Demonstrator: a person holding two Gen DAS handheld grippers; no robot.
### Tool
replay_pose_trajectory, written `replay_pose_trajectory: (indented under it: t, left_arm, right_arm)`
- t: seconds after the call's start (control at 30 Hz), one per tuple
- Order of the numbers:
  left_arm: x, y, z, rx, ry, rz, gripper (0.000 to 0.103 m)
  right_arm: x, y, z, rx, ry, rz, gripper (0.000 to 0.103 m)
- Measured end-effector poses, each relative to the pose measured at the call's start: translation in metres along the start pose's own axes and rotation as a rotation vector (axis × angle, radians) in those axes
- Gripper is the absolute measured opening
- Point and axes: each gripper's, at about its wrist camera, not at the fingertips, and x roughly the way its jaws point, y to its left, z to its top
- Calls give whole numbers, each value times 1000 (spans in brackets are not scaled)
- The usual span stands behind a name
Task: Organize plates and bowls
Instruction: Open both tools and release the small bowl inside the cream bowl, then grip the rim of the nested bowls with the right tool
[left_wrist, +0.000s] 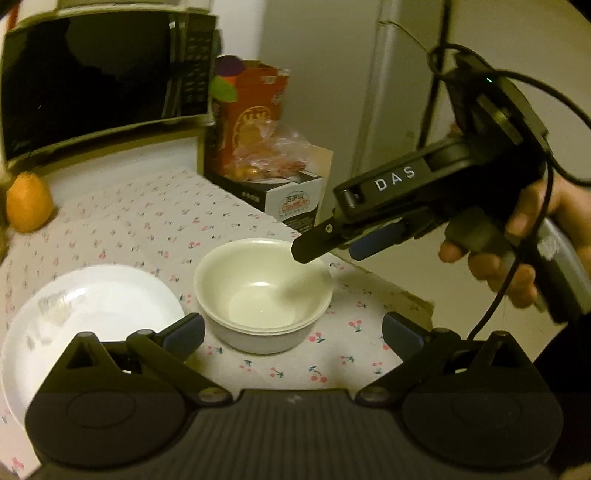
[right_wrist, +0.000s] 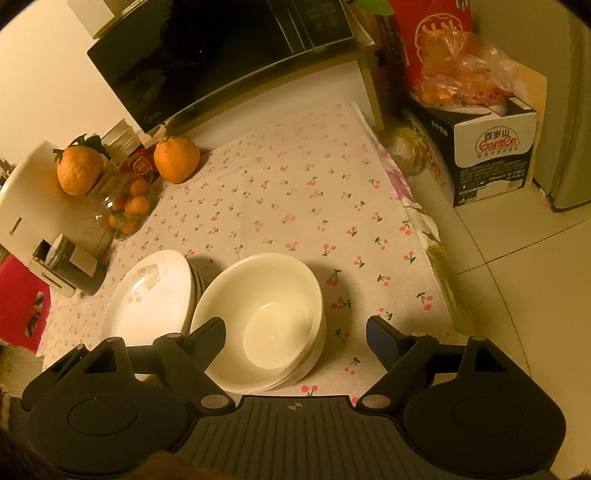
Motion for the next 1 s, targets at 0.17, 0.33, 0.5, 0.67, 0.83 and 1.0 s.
replay_pose_trajectory:
  t: [0.17, 0.33, 0.5, 0.67, 0.83, 1.0]
  left_arm:
    - [11, 7, 9, 82, 31, -22, 103]
    - [27, 12, 14, 135, 89, 4, 103]
    - [38, 8, 16, 184, 133, 12, 103]
    - [48, 0, 14, 263, 168, 23, 103]
    - [55, -7, 11, 326, 188, 61, 102]
    - [57, -10, 10, 365, 191, 96, 101]
  right_arm:
    - [6, -10, 0, 77, 29, 44, 85]
    - [13, -22, 1, 189, 57, 85, 85]
    - [20, -26, 2, 240, 72, 95, 85]
    - [28, -24, 3, 236, 76, 65, 84]
    - [35, -18, 4, 198, 84, 34, 67]
    - [41, -13, 2, 153, 96, -4, 45]
